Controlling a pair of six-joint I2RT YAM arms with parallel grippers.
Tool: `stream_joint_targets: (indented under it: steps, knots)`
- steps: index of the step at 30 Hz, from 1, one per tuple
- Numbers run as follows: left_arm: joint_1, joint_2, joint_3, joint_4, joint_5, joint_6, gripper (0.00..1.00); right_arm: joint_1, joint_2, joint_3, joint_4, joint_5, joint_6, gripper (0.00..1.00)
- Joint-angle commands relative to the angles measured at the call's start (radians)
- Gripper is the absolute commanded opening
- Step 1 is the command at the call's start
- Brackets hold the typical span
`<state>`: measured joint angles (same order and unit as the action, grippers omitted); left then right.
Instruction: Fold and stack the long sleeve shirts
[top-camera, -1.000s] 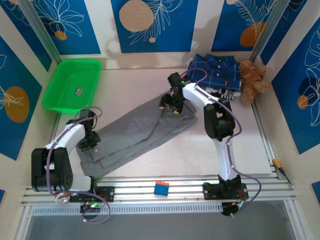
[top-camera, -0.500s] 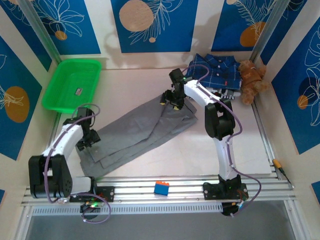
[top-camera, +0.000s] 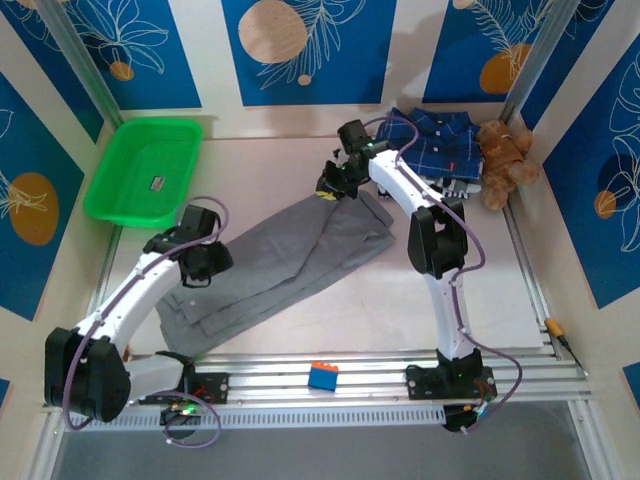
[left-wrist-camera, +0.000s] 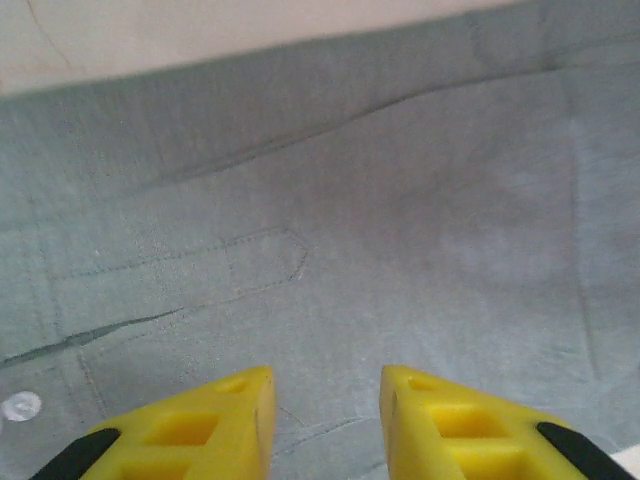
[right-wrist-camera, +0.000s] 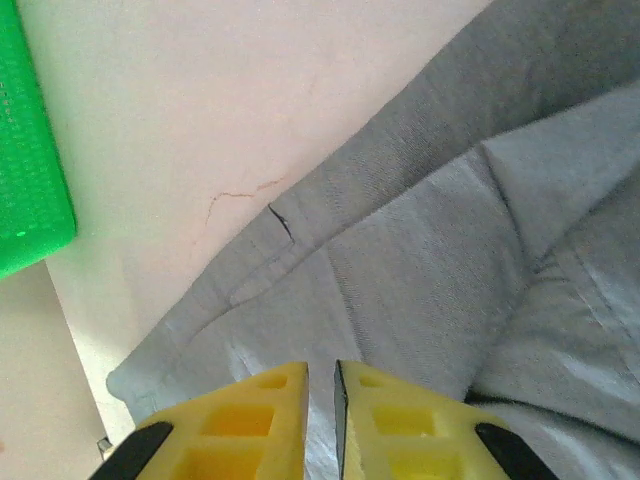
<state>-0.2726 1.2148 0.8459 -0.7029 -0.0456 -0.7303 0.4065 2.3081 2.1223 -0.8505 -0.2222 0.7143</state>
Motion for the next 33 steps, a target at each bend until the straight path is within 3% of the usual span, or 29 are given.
stream_joint_targets:
  steps: [1, 11, 17, 24, 29, 33]
  knots:
    - [-0.002, 0.024, -0.067, 0.045, 0.026, -0.045, 0.34, -0.001, 0.082, 0.053, -0.055, -0.029, 0.028, 0.15]
    - [-0.002, 0.086, -0.186, 0.098, 0.010, -0.014, 0.33, -0.062, 0.256, 0.197, -0.133, 0.134, 0.062, 0.13]
    - [-0.002, 0.113, -0.268, 0.124, 0.010, -0.032, 0.34, -0.096, 0.277, 0.198, -0.137, 0.240, 0.089, 0.12]
    - [-0.004, 0.094, -0.313, 0.161, 0.046, -0.020, 0.36, -0.100, 0.318, 0.291, -0.133, 0.210, 0.094, 0.14]
    - [-0.007, -0.042, -0.278, 0.106, 0.089, -0.039, 0.47, -0.076, 0.211, 0.275, -0.110, 0.201, 0.066, 0.18]
    - [-0.005, -0.182, -0.177, -0.015, 0.081, -0.041, 0.52, -0.051, 0.009, 0.087, 0.003, 0.145, 0.053, 0.21]
